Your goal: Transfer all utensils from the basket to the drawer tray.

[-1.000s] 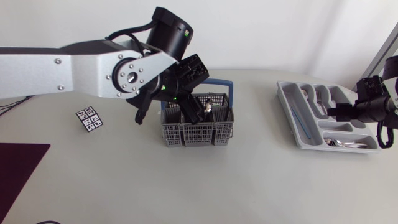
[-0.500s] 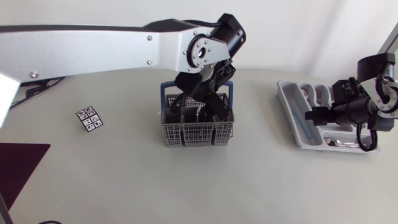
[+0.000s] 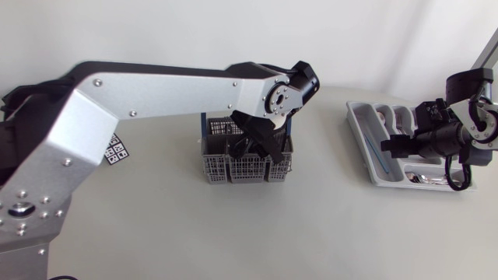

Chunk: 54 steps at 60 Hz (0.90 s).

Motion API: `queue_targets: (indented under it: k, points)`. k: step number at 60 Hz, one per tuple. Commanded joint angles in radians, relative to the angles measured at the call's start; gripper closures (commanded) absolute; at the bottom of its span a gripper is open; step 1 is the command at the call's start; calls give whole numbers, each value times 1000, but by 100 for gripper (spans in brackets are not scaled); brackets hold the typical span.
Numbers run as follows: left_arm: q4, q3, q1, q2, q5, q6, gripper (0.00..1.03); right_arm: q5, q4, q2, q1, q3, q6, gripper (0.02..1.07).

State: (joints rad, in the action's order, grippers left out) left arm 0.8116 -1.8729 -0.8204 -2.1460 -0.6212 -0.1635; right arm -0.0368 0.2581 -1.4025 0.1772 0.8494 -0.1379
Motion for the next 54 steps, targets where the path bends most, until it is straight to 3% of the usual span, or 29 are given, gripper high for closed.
queue_targets:
  k: [1,42,54]
  points:
    - [11,-26,1,-41,-43,36,49,2,-10,0,-8,-29,24,44]
    - [-57,47,33,-25,-71,51,98,-20,-23,10,-30,-49,23,44]
    - [-84,110,41,9,-71,50,100,-29,-31,14,-31,-55,20,44]
